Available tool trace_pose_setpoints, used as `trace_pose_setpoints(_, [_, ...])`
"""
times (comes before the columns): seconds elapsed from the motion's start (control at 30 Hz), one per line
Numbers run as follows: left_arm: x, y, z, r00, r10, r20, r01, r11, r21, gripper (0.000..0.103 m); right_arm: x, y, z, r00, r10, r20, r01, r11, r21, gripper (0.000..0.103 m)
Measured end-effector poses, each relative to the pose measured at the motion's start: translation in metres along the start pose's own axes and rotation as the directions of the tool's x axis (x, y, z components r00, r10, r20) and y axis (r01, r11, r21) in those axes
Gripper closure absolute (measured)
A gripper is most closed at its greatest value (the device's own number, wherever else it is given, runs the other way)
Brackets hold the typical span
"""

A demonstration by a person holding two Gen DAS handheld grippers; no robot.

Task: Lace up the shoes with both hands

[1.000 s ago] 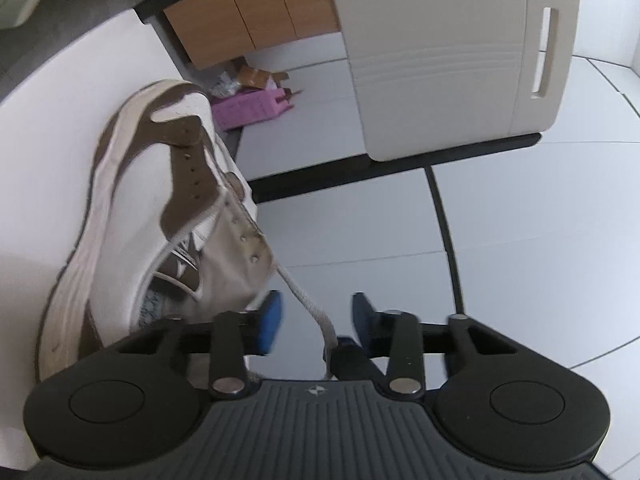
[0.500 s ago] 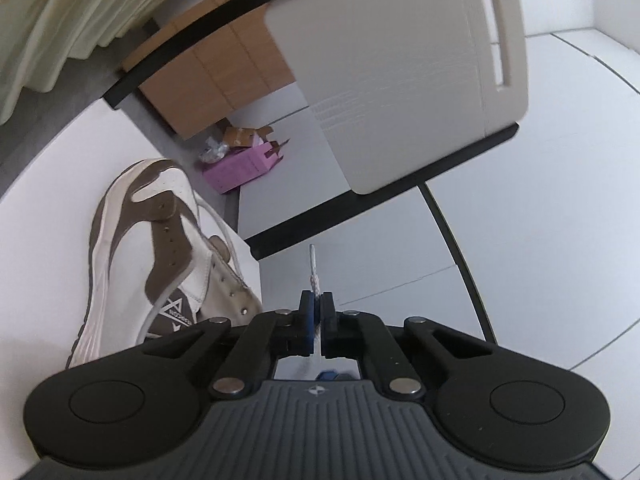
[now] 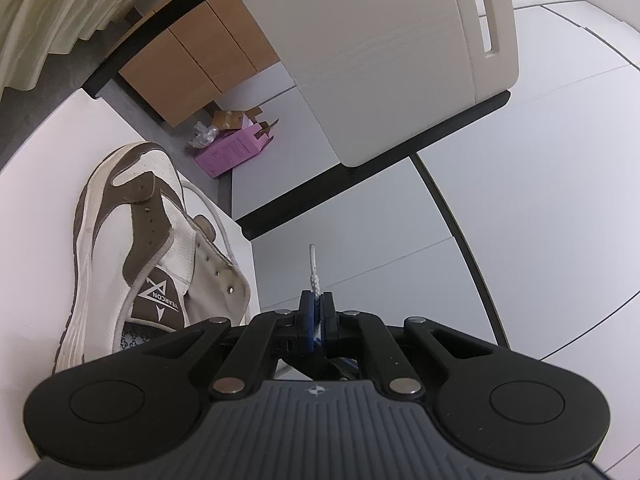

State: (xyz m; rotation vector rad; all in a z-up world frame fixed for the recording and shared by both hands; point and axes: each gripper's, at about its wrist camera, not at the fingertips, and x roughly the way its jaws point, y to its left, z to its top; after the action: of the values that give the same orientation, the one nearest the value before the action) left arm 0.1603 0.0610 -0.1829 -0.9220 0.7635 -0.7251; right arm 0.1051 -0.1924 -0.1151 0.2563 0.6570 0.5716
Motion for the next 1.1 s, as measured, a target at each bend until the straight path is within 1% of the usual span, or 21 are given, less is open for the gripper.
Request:
trace_pose_setpoints(0.03, [0.000, 0.000, 0.000, 1.000, -0.004, -0.002, 0.004, 1.000, -0.001, 0.100, 0.001, -0.001, 0.000, 1.000, 0.002, -0.003, -0.002, 1.000, 0.007, 0.096])
trace_pose_setpoints(0.1, [-0.001, 0.000, -0.001, 1.000, -0.005, 0.006, 0.005, 1.000, -0.008, 0.100, 0.001, 0.000, -0.001, 1.000, -0.009, -0.001, 0.009, 1.000, 0.007, 0.096])
trace_pose_setpoints(0.17, [-0.002, -0.001, 0.001, 1.000, 0.005, 0.016, -0.005, 1.000, -0.009, 0.097, 0.000, 0.003, -0.001, 1.000, -0.022, 0.000, 0.022, 1.000, -0.017, 0.096])
trace_pose_setpoints(0.2, [-0.003, -0.001, 0.002, 1.000, 0.011, 0.021, -0.011, 1.000, -0.008, 0.091, -0.001, 0.003, -0.001, 1.000, -0.029, 0.000, 0.029, 0.999, -0.025, 0.097])
trace_pose_setpoints(0.23, [-0.004, 0.000, 0.002, 1.000, 0.014, 0.025, -0.014, 1.000, -0.013, 0.073, -0.001, 0.004, -0.001, 0.999, -0.035, 0.000, 0.035, 0.999, -0.032, 0.097])
trace_pose_setpoints(0.27, [-0.005, 0.001, 0.003, 1.000, 0.014, 0.027, -0.014, 1.000, -0.024, 0.060, -0.001, 0.004, 0.000, 0.999, -0.033, 0.000, 0.033, 0.999, -0.031, 0.097])
trace_pose_setpoints(0.3, [-0.007, 0.003, 0.004, 0.999, 0.011, 0.033, -0.010, 0.999, -0.040, 0.044, -0.001, 0.004, 0.000, 1.000, -0.031, -0.001, 0.031, 0.999, -0.029, 0.097])
trace_pose_setpoints(0.37, [-0.011, 0.006, 0.006, 0.999, -0.006, 0.054, 0.009, 0.998, -0.062, 0.044, -0.001, 0.004, -0.001, 1.000, -0.028, -0.007, 0.028, 0.999, -0.035, 0.097])
trace_pose_setpoints(0.5, [-0.015, 0.016, 0.010, 0.996, -0.017, 0.084, 0.028, 0.990, -0.137, 0.044, 0.001, 0.008, -0.004, 1.000, -0.017, -0.024, 0.015, 0.998, -0.062, 0.097])
trace_pose_setpoints(0.6, [-0.015, 0.021, 0.012, 0.995, -0.017, 0.094, 0.033, 0.986, -0.165, 0.048, 0.001, 0.012, -0.005, 0.999, 0.008, -0.033, -0.011, 0.997, -0.083, 0.097])
trace_pose_setpoints(0.67, [-0.014, 0.023, 0.013, 0.996, -0.019, 0.086, 0.034, 0.982, -0.184, 0.054, 0.001, 0.015, -0.005, 0.999, 0.021, -0.039, -0.024, 0.995, -0.097, 0.097])
trace_pose_setpoints(0.73, [-0.013, 0.025, 0.013, 0.997, -0.020, 0.079, 0.035, 0.980, -0.194, 0.066, 0.002, 0.017, -0.006, 0.999, 0.027, -0.047, -0.032, 0.994, -0.104, 0.097])
trace_pose_setpoints(0.77, [-0.012, 0.025, 0.012, 0.997, -0.021, 0.078, 0.036, 0.980, -0.196, 0.070, 0.002, 0.017, -0.006, 0.998, 0.031, -0.050, -0.036, 0.994, -0.106, 0.097])
trace_pose_setpoints(0.83, [-0.012, 0.025, 0.012, 0.997, -0.028, 0.078, 0.043, 0.980, -0.196, 0.090, 0.002, 0.018, -0.007, 0.998, 0.034, -0.049, -0.039, 0.994, -0.105, 0.097])
trace_pose_setpoints(0.9, [-0.012, 0.024, 0.012, 0.996, -0.030, 0.085, 0.046, 0.980, -0.195, 0.098, 0.002, 0.019, -0.007, 0.998, 0.035, -0.049, -0.040, 0.994, -0.104, 0.097])
trace_pose_setpoints(0.93, [-0.012, 0.024, 0.012, 0.996, -0.025, 0.086, 0.042, 0.980, -0.197, 0.100, 0.002, 0.018, -0.007, 0.998, 0.028, -0.053, -0.033, 0.994, -0.100, 0.097])
trace_pose_setpoints(1.0, [-0.013, 0.024, 0.011, 0.996, -0.016, 0.090, 0.034, 0.980, -0.197, 0.100, 0.004, 0.017, -0.008, 0.998, 0.003, -0.059, -0.008, 0.996, -0.091, 0.095])
trace_pose_setpoints(1.03, [-0.014, 0.024, 0.011, 0.995, -0.019, 0.095, 0.037, 0.980, -0.195, 0.100, 0.004, 0.015, -0.007, 0.998, -0.014, -0.061, 0.009, 0.996, -0.086, 0.093])
trace_pose_setpoints(1.1, [-0.014, 0.023, 0.011, 0.995, -0.022, 0.100, 0.041, 0.981, -0.192, 0.100, 0.005, 0.012, -0.007, 0.997, -0.046, -0.064, 0.041, 0.996, -0.075, 0.092])
